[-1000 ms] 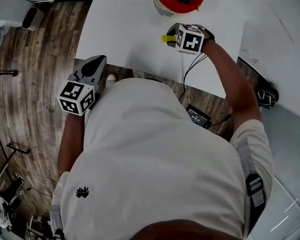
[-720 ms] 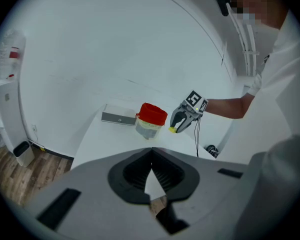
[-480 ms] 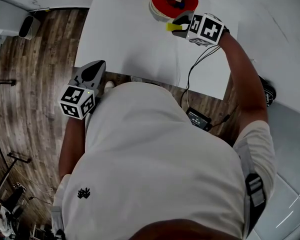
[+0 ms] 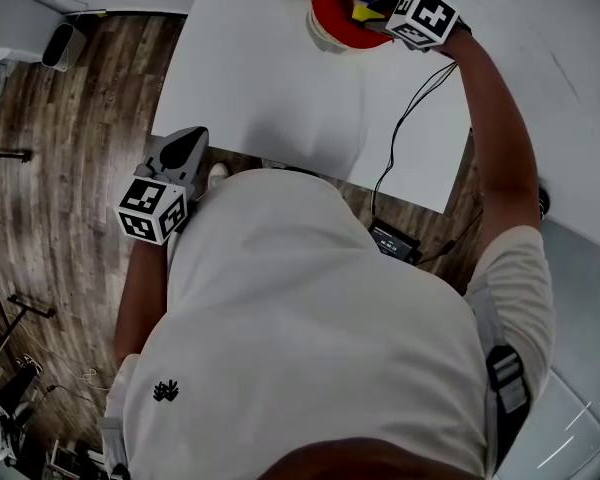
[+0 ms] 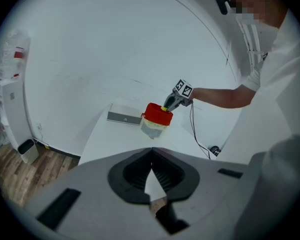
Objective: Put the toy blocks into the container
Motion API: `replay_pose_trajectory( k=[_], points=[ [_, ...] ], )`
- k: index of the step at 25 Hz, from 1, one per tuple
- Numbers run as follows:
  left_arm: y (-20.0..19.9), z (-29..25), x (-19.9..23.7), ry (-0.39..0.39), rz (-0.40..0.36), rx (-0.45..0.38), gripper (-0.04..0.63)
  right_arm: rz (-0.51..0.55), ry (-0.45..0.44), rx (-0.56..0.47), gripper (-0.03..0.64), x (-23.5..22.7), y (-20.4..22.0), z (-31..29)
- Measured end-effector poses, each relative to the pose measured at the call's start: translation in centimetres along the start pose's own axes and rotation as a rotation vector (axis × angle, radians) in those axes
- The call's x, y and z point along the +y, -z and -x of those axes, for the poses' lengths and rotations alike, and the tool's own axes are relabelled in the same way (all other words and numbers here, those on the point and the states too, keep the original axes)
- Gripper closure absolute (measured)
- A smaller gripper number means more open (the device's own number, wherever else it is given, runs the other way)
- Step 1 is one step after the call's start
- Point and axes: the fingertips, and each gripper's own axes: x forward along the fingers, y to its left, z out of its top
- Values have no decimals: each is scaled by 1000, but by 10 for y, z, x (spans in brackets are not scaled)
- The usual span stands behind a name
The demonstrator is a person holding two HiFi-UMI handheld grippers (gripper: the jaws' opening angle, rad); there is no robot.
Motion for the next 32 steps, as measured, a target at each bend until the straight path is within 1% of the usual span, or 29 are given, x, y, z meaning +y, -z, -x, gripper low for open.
replay_pose_trajectory(
  k=[4,9,14,16,20,29,32],
  points=[
    [2,-1,3,-21,14,21,588,-39,2,40,488,-35,7,-21],
    [3,-3,0,-43,26,33,588,-61,12,124,488,-58,16,-47],
    [2,-3,2,-71,32,27,588,-34,31,212,488,-68,23,-63],
    [3,0,4,-82,39,24,588,-17,35,231,488,-68,23,-66],
    [4,2,7,-86,48,20,588,0,21,253,486,-63,24,-70],
    [2,1,7,-78,47,15,588,4,31,250,474,-64,29,-71],
    [2,2,8,-76,47,17,588,-1,40,240,459,-64,29,-70]
  ],
)
